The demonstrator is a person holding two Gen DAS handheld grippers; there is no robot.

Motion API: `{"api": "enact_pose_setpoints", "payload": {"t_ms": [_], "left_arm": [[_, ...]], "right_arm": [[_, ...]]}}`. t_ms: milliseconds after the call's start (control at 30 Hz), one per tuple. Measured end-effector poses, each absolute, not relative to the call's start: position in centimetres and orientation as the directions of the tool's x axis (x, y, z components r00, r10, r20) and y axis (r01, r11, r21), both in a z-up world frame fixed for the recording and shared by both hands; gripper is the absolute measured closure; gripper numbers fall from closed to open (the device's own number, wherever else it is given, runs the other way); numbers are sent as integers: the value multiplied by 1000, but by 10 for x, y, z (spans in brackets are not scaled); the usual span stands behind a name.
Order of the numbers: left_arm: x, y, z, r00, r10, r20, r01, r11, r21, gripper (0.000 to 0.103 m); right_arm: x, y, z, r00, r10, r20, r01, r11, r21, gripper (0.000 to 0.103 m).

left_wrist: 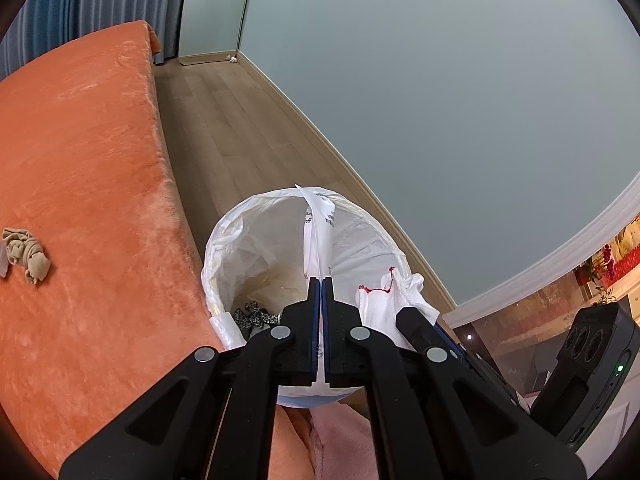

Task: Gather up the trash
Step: 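Open both tools to drop the packet and glove into the bin, then move both open tools from the bin toward the sock and stockings on the bed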

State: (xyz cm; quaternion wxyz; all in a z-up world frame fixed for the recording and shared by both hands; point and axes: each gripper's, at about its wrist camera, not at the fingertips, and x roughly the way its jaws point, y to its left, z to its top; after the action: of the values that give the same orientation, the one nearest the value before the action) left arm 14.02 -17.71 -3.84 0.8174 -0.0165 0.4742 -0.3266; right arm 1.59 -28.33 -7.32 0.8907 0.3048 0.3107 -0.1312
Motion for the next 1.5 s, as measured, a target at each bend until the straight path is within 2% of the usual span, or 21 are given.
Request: {"api": "enact_pose_setpoints", "payload": {"t_ms": [367,400,433,467,500,567,733,1500], "left_arm": [[141,-183,-46,333,-536,-776,512,794,-329,99],[141,-182,-47,332,-532,-779,508,796,-328,92],[142,-182,-48,332,-528,-781,502,800,-328,85],[143,-181,-48,340,-521,-783,491,808,-324,68],[144,-179,-49,352,-514,-782,478,817,-322,58],[145,-176,-49,363,-513,-778,468,822,-324,57],[148,-169,-49,369,-510,-777,461,827,-323,57],[147,-119,-35,420,-497,-759,414,850,-327,57]], "right_arm": [[19,-283,-74,772,-41,-635,416,787,455,94],[19,-283,-73,770,-39,-637,416,787,455,89],[19,-283,-73,768,-40,-639,418,787,454,89],[18,-283,-73,768,-44,-639,423,784,454,88],[19,-283,-71,768,-40,-639,422,782,458,88],[20,-282,-69,767,-37,-641,422,781,460,87],[20,-278,-66,769,-40,-638,422,781,459,74],[30,-239,-55,755,-8,-655,366,835,412,69]]}}
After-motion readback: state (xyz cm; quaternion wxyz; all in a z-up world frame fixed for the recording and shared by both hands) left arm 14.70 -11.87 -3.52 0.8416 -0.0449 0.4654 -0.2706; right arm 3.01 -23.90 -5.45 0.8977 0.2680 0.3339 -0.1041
